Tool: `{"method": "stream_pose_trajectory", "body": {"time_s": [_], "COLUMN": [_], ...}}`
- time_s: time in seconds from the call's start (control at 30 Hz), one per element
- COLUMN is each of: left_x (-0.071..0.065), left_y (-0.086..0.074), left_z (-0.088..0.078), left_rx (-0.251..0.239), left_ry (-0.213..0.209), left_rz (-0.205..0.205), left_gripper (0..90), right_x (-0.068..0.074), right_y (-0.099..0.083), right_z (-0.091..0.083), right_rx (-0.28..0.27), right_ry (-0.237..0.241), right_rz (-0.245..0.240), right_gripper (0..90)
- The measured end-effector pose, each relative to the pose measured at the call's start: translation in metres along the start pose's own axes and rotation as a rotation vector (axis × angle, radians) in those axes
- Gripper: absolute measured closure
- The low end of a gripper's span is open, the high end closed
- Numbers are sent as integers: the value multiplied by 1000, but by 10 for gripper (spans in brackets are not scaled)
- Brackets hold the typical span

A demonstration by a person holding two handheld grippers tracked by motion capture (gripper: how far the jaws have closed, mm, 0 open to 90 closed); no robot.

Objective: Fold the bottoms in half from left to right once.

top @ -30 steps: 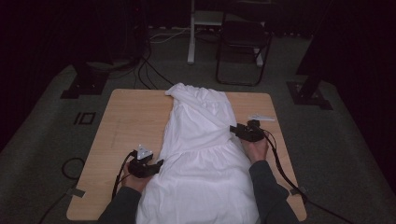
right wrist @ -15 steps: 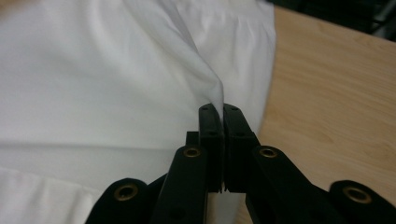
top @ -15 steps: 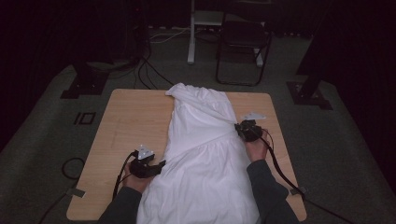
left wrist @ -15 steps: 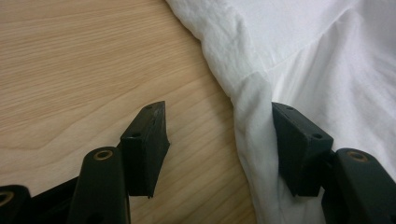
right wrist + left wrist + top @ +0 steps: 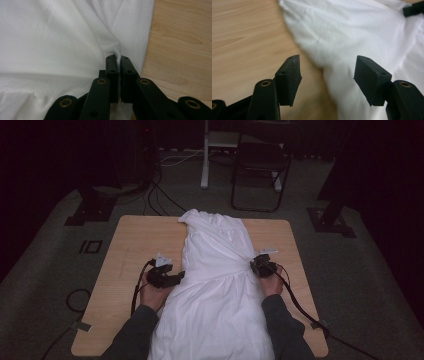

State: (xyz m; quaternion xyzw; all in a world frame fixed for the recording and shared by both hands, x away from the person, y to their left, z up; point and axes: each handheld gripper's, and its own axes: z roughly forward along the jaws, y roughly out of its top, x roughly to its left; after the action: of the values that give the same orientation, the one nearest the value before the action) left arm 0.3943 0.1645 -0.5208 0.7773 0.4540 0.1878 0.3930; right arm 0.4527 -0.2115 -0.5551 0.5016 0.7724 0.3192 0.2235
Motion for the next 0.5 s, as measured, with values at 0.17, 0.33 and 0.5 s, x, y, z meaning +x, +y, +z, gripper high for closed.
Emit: {"method": "stream_pose_trajectory", "body": {"time_s": [0.17, 0.33, 0.5], "left_x": [-8, -5, -14], "left_y": [14, 8, -5], "left_z": [50, 55, 41], "left_rx": [106, 142, 130], "left_ry": [40, 45, 107], "left_rz": [3, 3, 49], "left_gripper": [374, 721, 858], "right_x": [-2, -4, 0], "right_y": [-1, -4, -13], "right_z": [0, 0, -6], "right_rx": [-7, -25, -41], "right_ry": [13, 31, 59], "right_rz": [-1, 26, 36], "right_gripper": [866, 872, 874]}}
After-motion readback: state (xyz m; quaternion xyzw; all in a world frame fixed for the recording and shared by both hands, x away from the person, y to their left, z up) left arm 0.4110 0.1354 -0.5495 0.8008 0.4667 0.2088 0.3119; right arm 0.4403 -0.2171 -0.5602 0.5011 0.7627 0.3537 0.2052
